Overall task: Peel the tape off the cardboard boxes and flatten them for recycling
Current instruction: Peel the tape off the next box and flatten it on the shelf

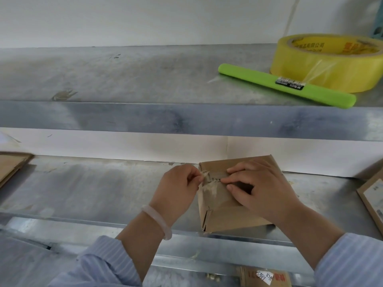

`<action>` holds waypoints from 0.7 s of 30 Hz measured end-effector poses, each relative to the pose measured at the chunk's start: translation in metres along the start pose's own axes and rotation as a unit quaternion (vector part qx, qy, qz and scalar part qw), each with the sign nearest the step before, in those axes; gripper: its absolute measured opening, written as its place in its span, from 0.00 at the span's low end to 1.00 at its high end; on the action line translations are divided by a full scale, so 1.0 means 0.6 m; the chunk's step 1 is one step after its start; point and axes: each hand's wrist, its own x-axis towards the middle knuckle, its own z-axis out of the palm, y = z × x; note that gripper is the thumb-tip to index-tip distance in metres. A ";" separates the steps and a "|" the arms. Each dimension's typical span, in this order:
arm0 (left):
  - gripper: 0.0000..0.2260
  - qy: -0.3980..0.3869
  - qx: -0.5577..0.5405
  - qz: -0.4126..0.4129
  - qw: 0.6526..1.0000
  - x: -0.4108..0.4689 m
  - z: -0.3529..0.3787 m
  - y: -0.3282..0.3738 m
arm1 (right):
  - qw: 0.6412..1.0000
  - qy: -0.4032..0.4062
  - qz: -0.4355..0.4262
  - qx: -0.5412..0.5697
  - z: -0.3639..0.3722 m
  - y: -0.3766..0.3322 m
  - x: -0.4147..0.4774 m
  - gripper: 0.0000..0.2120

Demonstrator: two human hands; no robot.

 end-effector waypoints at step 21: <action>0.11 -0.158 -0.397 -0.160 0.890 0.025 -0.038 0.045 | 1.000 -0.007 0.011 -0.009 -0.005 -0.004 0.000 0.22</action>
